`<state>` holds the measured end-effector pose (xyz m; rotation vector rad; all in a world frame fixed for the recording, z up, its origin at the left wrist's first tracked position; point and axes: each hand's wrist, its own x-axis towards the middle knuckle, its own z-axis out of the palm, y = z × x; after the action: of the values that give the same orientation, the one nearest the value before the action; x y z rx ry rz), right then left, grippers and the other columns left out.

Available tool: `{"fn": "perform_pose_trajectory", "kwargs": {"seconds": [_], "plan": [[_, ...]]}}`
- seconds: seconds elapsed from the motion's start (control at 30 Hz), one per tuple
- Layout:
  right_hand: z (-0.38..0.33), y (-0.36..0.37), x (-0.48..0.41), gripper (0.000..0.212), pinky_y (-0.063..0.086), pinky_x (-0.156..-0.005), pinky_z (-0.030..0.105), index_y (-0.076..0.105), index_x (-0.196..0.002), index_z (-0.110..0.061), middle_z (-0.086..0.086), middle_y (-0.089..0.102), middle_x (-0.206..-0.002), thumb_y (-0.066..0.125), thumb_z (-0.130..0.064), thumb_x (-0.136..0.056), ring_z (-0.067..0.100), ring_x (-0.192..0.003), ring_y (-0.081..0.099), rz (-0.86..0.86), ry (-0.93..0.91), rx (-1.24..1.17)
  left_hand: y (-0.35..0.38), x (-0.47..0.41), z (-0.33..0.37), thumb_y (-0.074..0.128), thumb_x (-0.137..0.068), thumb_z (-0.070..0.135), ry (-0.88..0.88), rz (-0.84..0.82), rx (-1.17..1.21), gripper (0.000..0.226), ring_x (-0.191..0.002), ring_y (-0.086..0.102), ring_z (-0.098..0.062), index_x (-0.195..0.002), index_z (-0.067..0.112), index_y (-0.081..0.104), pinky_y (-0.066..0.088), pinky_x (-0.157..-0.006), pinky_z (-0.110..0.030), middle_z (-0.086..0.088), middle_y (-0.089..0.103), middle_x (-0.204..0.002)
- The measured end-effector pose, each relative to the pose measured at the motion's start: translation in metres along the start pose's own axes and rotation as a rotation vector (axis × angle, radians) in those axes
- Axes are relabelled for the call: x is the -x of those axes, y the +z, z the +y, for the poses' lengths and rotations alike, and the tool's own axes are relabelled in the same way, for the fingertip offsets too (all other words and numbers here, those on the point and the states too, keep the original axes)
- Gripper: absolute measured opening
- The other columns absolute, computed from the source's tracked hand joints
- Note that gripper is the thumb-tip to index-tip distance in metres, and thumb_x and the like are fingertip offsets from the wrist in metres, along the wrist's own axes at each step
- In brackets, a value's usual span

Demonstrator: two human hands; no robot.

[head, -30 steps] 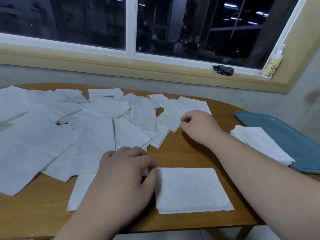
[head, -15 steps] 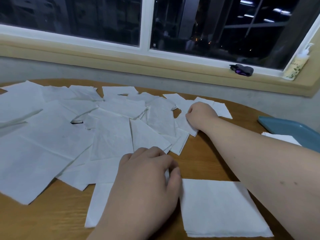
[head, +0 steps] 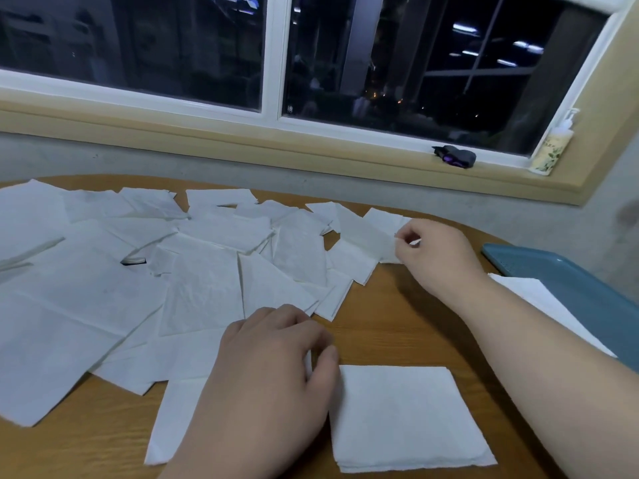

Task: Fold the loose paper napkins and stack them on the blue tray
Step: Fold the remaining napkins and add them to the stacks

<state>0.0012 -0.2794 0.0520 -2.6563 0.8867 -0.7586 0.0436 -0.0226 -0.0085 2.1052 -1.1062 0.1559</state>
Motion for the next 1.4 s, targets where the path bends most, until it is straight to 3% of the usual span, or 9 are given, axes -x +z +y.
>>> {"fn": "perform_pose_trajectory", "kwargs": {"seconds": [0.17, 0.33, 0.47, 0.57, 0.77, 1.0, 1.13, 1.27, 1.4], "plan": [[0.011, -0.052, 0.103, 0.014, 0.043, -0.062, 0.016, 0.067, -0.080, -0.038, -0.022, 0.066, -0.082, 0.068, -0.029, -0.091, -0.003, -0.080, 0.059, -0.039, 0.107, -0.173, 0.012, 0.007, 0.012, 0.047, -0.077, 0.053, 0.059, 0.067, 0.017, 0.047, -0.113, 0.049, -0.007, -0.122, 0.042, 0.058, 0.044, -0.091, -0.032, 0.020, 0.051, -0.118], [0.030, -0.071, 0.183, 0.031, 0.050, -0.064, 0.021, 0.070, -0.081, -0.042, -0.017, 0.070, -0.079, 0.076, -0.011, -0.078, 0.005, -0.074, 0.065, -0.063, 0.083, -0.332, 0.023, 0.014, 0.026, 0.041, -0.074, 0.064, 0.087, 0.017, 0.010, 0.079, -0.141, 0.018, -0.005, -0.146, 0.051, 0.010, 0.022, -0.110, -0.030, 0.020, 0.020, -0.152], [0.046, -0.071, 0.198, 0.037, 0.052, -0.071, 0.028, 0.069, -0.081, -0.033, -0.015, 0.071, -0.086, 0.074, 0.003, -0.074, 0.009, -0.082, 0.068, -0.096, -0.016, -0.316, 0.033, 0.022, 0.035, 0.056, -0.073, 0.052, 0.171, -0.027, -0.038, 0.080, -0.137, 0.033, -0.014, -0.147, 0.040, 0.026, 0.034, -0.108, -0.039, 0.013, 0.033, -0.151], [0.056, -0.075, 0.200, 0.034, 0.051, -0.072, 0.027, 0.068, -0.078, -0.031, -0.015, 0.071, -0.087, 0.071, 0.002, -0.075, 0.009, -0.083, 0.068, -0.064, -0.020, -0.374, 0.035, 0.026, 0.038, 0.052, -0.078, 0.043, 0.300, 0.001, -0.057, 0.039, -0.109, 0.058, -0.014, -0.116, 0.037, 0.062, 0.053, -0.091, -0.045, 0.015, 0.061, -0.120], [0.057, -0.084, 0.204, 0.015, 0.050, -0.070, 0.027, 0.069, -0.082, -0.033, -0.009, 0.071, -0.082, 0.067, -0.018, -0.081, 0.013, -0.082, 0.067, 0.037, -0.025, -0.491, 0.023, 0.029, 0.055, 0.054, -0.082, 0.042, 0.332, 0.161, 0.026, 0.015, -0.088, 0.053, 0.005, -0.094, 0.042, 0.062, 0.037, -0.085, -0.012, 0.023, 0.061, -0.083], [0.050, -0.076, 0.199, 0.040, 0.045, -0.067, 0.009, 0.067, -0.094, -0.046, -0.023, 0.062, -0.096, 0.073, -0.009, -0.081, 0.007, -0.079, 0.059, 0.134, 0.071, -0.516, 0.016, 0.031, 0.069, 0.057, -0.082, 0.051, 0.114, 0.086, 0.119, 0.019, -0.077, 0.056, 0.009, -0.099, 0.060, 0.059, 0.041, -0.059, -0.013, 0.041, 0.058, -0.096], [0.052, -0.066, 0.198, 0.044, 0.033, -0.083, -0.002, 0.053, -0.106, -0.055, -0.041, 0.042, -0.116, 0.072, -0.021, -0.084, -0.012, -0.110, 0.044, -0.002, 0.001, -0.299, 0.030, 0.028, 0.055, 0.064, -0.084, 0.039, 0.012, 0.040, 0.045, 0.037, -0.077, 0.057, 0.002, -0.118, 0.053, 0.057, 0.036, -0.064, -0.014, 0.024, 0.060, -0.079], [0.059, -0.057, 0.196, 0.029, 0.022, -0.089, -0.005, 0.060, -0.104, -0.050, -0.043, 0.039, -0.119, 0.066, -0.026, -0.088, -0.013, -0.123, 0.035, -0.141, -0.062, -0.205, 0.035, 0.027, 0.043, 0.054, -0.079, 0.048, 0.027, 0.077, -0.054, 0.054, -0.111, 0.050, -0.012, -0.131, 0.034, 0.057, 0.043, -0.089, -0.032, 0.013, 0.052, -0.119], [0.069, -0.053, 0.194, 0.028, 0.019, -0.092, -0.005, 0.067, -0.109, -0.042, -0.042, 0.044, -0.117, 0.065, -0.022, -0.089, -0.016, -0.125, 0.032, -0.218, -0.105, -0.148, 0.029, 0.029, 0.041, 0.051, -0.079, 0.052, 0.062, 0.062, -0.028, 0.040, -0.117, 0.043, -0.007, -0.115, 0.041, 0.064, 0.043, -0.092, -0.034, 0.017, 0.050, -0.123]]}}
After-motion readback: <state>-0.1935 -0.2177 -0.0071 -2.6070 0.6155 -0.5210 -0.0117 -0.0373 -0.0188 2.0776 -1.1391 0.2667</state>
